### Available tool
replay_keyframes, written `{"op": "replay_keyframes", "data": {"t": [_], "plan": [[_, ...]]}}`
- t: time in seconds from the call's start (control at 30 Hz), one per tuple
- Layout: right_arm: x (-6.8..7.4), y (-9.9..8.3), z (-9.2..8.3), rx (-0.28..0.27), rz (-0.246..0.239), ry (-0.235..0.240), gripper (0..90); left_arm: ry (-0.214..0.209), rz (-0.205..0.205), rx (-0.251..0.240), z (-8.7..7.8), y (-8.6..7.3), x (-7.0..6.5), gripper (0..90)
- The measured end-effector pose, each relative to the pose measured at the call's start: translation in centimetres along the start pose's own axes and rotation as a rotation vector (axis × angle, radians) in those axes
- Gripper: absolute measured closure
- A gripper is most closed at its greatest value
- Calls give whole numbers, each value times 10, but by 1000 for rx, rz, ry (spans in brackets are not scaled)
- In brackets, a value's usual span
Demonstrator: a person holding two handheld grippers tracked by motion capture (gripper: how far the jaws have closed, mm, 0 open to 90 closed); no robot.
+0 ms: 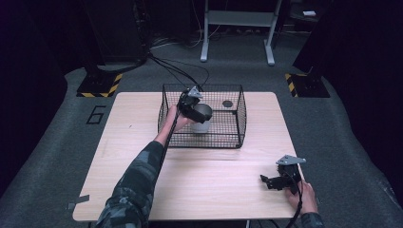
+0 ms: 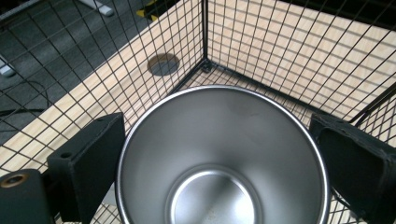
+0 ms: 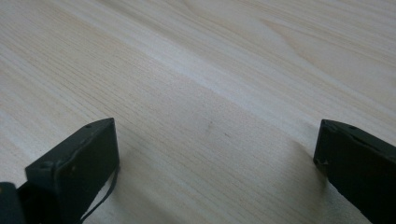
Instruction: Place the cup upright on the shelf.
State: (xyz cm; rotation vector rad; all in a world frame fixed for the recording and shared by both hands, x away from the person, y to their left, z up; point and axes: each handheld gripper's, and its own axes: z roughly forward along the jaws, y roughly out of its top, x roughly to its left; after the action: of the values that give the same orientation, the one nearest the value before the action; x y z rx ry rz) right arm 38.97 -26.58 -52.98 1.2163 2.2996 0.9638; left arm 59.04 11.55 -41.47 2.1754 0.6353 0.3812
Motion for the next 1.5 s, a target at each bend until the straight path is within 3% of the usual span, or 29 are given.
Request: {"op": "replay_keyframes", "data": {"t": [0.1, 0.7, 1.5], "plan": [[0, 0, 0, -4, 1, -2, 0, -3, -13, -1, 1, -1, 0, 66], [0, 0, 0, -2, 6, 0, 0, -39, -1, 79, 7, 0, -4, 65], [1, 0, 0, -5, 6, -4, 0, -34, -14, 139, 5, -2, -5, 60]]}}
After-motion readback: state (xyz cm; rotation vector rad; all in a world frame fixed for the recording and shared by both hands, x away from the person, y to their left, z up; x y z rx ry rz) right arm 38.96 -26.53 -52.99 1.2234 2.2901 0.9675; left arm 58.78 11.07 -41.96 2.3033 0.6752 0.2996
